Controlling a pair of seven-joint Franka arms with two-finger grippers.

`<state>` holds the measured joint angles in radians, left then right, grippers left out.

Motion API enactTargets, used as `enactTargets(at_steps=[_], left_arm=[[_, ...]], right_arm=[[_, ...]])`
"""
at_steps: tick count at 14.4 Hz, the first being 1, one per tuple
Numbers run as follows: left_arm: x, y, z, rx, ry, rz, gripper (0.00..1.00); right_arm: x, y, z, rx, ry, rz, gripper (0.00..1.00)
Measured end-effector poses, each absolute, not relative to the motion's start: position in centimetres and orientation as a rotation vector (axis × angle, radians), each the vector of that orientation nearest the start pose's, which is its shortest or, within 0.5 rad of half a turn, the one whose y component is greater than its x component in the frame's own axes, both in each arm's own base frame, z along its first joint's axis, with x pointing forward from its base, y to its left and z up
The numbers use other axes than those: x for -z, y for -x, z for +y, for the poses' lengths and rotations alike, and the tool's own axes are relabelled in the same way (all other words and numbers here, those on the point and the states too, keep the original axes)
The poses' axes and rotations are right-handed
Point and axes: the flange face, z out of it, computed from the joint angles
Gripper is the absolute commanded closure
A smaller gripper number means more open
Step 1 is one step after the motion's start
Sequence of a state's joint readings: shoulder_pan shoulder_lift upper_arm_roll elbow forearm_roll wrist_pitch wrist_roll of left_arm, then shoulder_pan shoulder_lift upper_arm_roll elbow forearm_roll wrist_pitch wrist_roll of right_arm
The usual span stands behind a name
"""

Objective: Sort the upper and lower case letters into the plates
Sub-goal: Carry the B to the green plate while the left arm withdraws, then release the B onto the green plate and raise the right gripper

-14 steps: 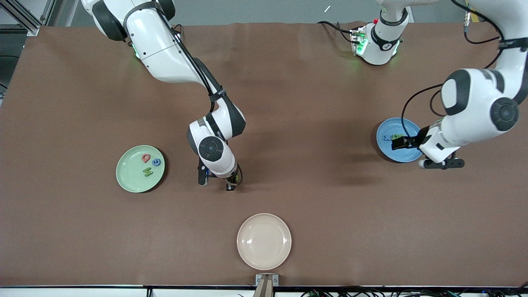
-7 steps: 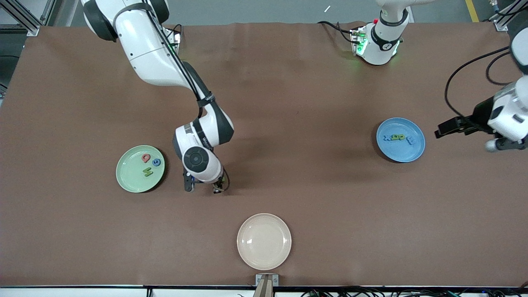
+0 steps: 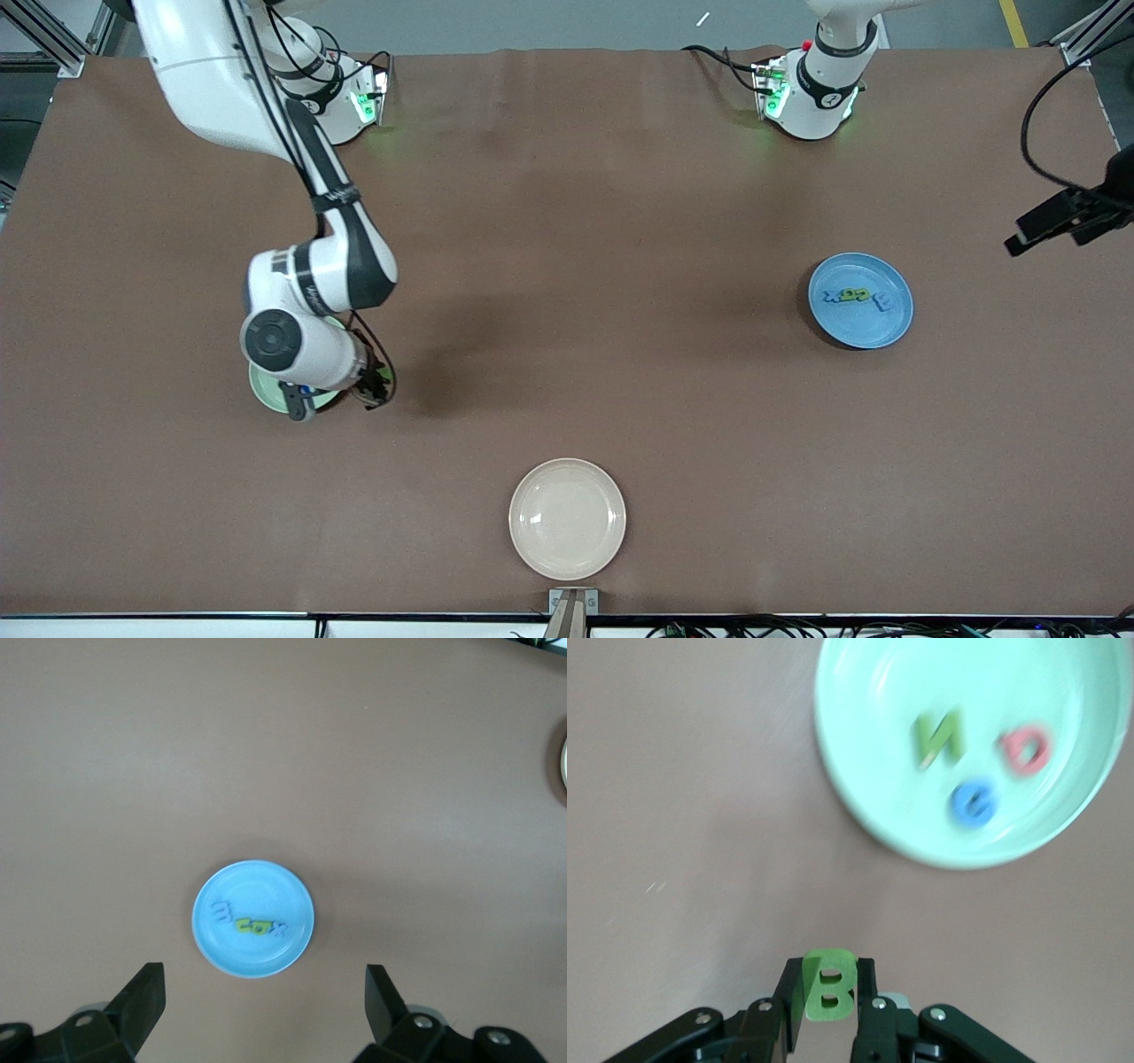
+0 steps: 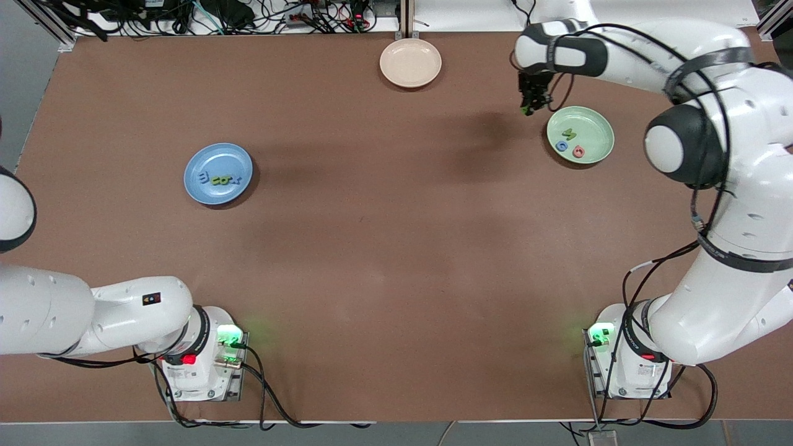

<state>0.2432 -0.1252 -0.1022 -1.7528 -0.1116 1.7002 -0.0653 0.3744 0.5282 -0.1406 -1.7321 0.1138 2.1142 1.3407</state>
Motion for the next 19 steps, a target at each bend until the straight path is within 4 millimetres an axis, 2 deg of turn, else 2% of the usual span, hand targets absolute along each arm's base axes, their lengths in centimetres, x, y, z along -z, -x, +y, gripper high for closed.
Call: enactTargets(at_steps=[3,6,7,9,12,16,19], left_arm=[[-64.7,-50.2,6.6,0.191,3.202,-0.368,0.01],[-66.0,-49.9,6.1,0.230,3.202,-0.352,0.01],[-66.4,-49.9,5.9,0.243,3.209,-0.345,0.01],[-67.1,-49.8,6.6,0.270,3.233,-0.353,0.01],[-67.7,-49.7,7.6,0.295,3.246,-0.367,0.01],[-66.8,-50.9,6.5,0.266,3.247,-0.334,0.01],[-66.2,-52.4,4.8,0.249,3.247,-0.283,0.01]], right_arm=[[-25.8,-61.3,10.2,-0.141,2.769,1.690,1.00],[-22.6,-59.0,3.9,-0.087,2.788,1.594,1.00],[-21.6,-58.2,2.4,-0.073,2.790,1.577,1.00],[-20.3,-57.0,1.2,-0.058,2.794,1.559,1.00],[-20.3,-56.9,0.4,-0.040,2.797,1.540,1.00],[-20.2,-56.9,-0.6,-0.006,2.789,1.534,1.00],[-19.8,-56.8,-0.6,-0.003,2.790,1.532,0.99]])
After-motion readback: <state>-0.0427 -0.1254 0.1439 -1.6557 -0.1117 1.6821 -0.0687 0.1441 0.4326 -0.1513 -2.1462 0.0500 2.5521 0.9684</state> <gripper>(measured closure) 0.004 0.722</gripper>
